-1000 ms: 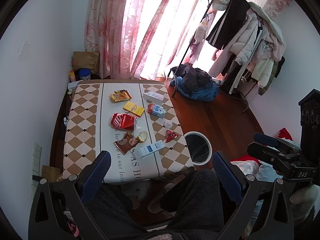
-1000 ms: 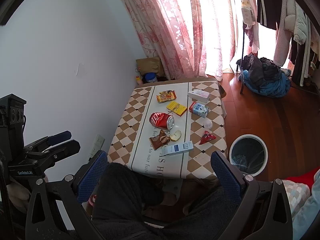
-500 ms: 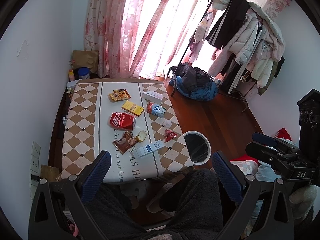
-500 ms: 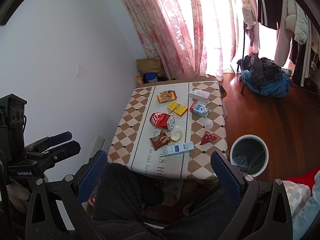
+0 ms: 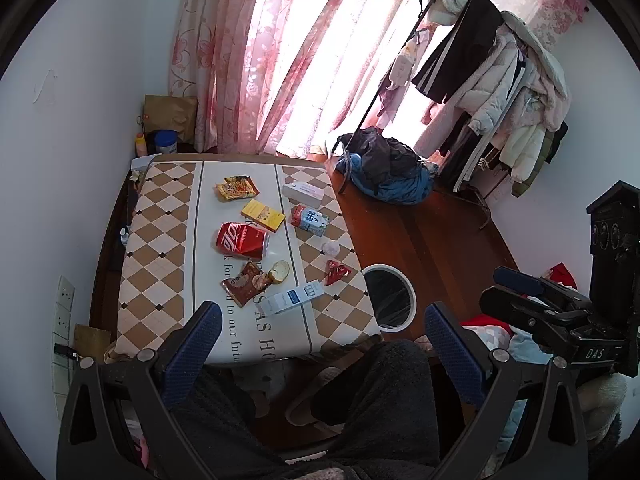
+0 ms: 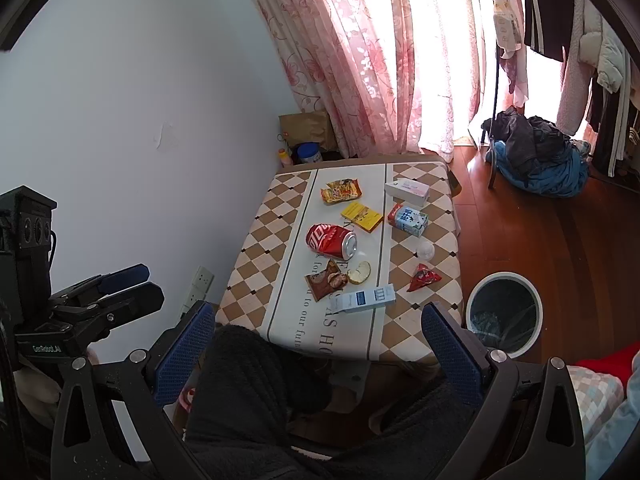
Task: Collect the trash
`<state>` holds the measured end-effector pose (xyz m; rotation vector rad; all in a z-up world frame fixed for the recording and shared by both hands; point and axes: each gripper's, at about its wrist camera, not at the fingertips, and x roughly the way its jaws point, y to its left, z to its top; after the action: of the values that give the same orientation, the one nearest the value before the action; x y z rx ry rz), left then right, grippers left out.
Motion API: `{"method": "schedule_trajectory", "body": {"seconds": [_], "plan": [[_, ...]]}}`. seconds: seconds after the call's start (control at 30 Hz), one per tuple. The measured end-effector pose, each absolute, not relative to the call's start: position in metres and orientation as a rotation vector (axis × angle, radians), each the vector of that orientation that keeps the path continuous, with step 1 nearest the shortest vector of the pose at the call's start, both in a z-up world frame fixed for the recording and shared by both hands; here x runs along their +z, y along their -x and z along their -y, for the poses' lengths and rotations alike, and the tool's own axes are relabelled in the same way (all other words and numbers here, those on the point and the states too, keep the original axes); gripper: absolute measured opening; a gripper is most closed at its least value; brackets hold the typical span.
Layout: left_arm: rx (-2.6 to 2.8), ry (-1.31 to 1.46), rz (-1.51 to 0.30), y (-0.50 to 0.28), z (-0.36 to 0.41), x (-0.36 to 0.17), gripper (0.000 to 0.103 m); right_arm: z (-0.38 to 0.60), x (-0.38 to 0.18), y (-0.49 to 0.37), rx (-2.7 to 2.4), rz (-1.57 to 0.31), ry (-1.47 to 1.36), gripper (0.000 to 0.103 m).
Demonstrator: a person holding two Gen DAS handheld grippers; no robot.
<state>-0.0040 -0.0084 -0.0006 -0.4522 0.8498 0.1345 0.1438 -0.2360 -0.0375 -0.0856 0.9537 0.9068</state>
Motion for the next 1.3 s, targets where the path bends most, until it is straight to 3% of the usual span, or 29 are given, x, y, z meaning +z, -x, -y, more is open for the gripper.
{"method": "schedule_trajectory", "body": {"seconds": [1.3], "plan": [[0.134,0.456,-0.848,0.0049,0.0129,-0.0013,0.103,0.233,-0.0395,-0.1433,0.909,-0.953,0.088,0.103]]}}
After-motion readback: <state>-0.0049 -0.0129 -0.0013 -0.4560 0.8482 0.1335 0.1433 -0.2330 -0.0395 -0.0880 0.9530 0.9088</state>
